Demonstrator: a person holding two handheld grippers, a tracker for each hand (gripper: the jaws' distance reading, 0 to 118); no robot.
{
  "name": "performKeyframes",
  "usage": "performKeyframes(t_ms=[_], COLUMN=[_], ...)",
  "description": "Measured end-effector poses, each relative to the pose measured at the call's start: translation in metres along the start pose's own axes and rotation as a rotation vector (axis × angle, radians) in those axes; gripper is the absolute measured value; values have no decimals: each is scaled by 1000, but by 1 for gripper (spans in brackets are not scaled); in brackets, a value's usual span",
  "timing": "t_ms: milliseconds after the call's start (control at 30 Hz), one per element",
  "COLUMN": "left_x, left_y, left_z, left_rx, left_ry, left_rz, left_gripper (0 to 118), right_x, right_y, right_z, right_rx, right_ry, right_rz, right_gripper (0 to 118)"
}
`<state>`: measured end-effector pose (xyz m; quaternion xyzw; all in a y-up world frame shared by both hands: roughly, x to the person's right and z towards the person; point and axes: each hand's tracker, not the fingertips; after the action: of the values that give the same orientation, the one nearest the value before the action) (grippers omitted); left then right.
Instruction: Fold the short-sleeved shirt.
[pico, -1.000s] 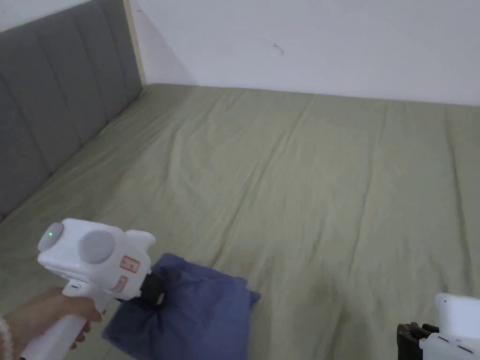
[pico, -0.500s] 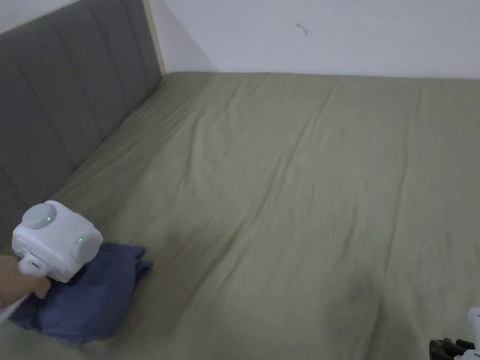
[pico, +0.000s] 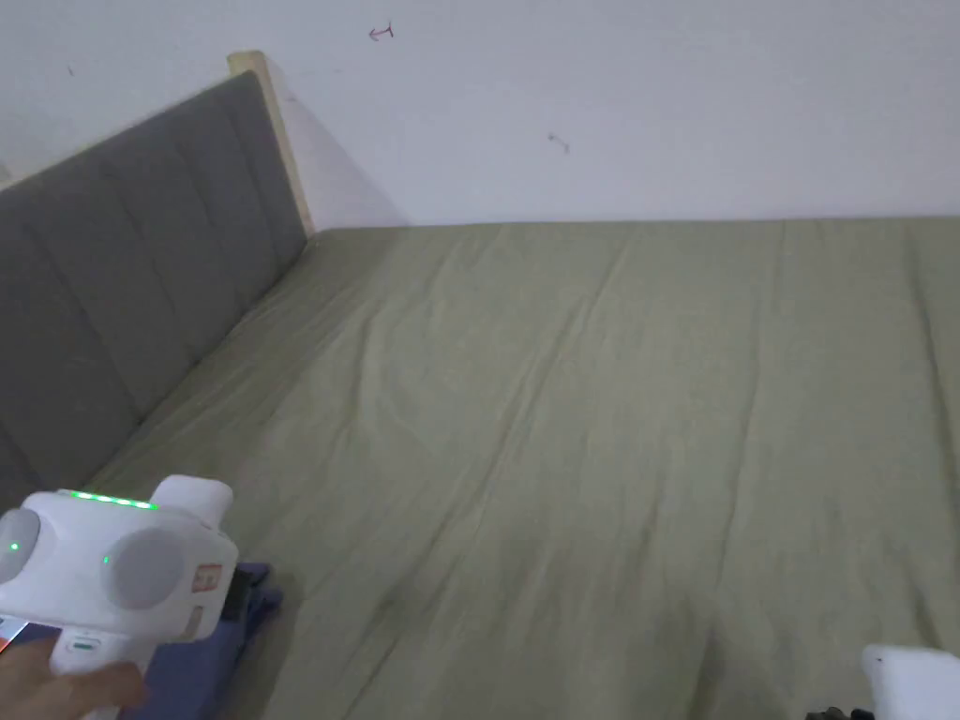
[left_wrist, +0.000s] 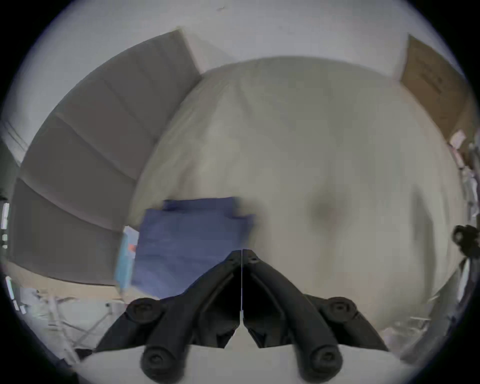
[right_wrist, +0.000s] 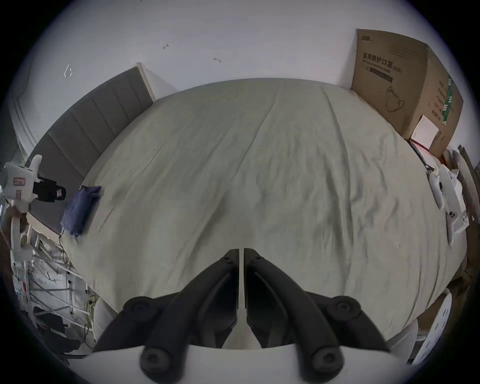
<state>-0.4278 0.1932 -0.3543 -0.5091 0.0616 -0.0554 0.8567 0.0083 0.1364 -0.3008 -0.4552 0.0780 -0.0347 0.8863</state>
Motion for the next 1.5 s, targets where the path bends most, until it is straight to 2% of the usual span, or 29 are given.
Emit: performKeyframes(t_ms=[133,267,333,467,500,533,600,733,867,1000,1067,1200,1233,1300,1333,1367,1400,1433,1467,1500], left_x=[78,155,188,236,247,253,265,284,288,288,287,283,282,281,279,277,275,274,275,275], left_y=[-6,-4,-5,-15,-18,-19,-19,-15,-9,-12,-13,-15,-14,-9,-8,-8,-8,-8,-8,-8], left_z=[20,56,79,120,129,138,159,195,210,218,220,224,224,223,223,224,224,223,223,224], left_rx=[37,150,245,427,450,472,546,700,749,817,842,875,876,870,865,862,864,865,866,873], left_ry=[-31,-154,-104,-15,-25,-45,-42,39,-17,-23,-37,-58,-52,-42,-51,-64,-78,-86,-85,-81], left_rz=[-17,15,-40,-24,-15,0,7,-6,42,36,39,69,64,58,58,70,81,86,96,100], left_gripper=[0,0,0,0,0,0,0,0,0,0,0,1,3,21,36,61,79,93,105,113], right_x=[13,28,38,63,65,66,69,79,76,76,74,70,68,68,67,67,67,66,66,64], right_y=[-2,4,9,26,30,35,48,72,80,75,71,69,71,73,75,77,78,79,79,79], right_z=[15,32,45,79,91,102,128,168,186,199,202,204,204,205,206,205,206,205,204,204], right_rx=[32,64,97,198,248,290,379,508,587,654,710,742,747,757,760,762,763,759,757,767], right_ry=[18,-7,-44,-97,-166,-210,-202,-168,-291,-231,-233,-223,-225,-217,-213,-208,-203,-196,-188,-195], right_rz=[-22,-9,-8,-45,-25,11,32,-47,-15,-8,26,40,39,32,26,22,22,24,28,38], right_gripper=[4,4,4,4,4,4,4,4,4,4,4,4,4,8,17,47,77,102,116,117])
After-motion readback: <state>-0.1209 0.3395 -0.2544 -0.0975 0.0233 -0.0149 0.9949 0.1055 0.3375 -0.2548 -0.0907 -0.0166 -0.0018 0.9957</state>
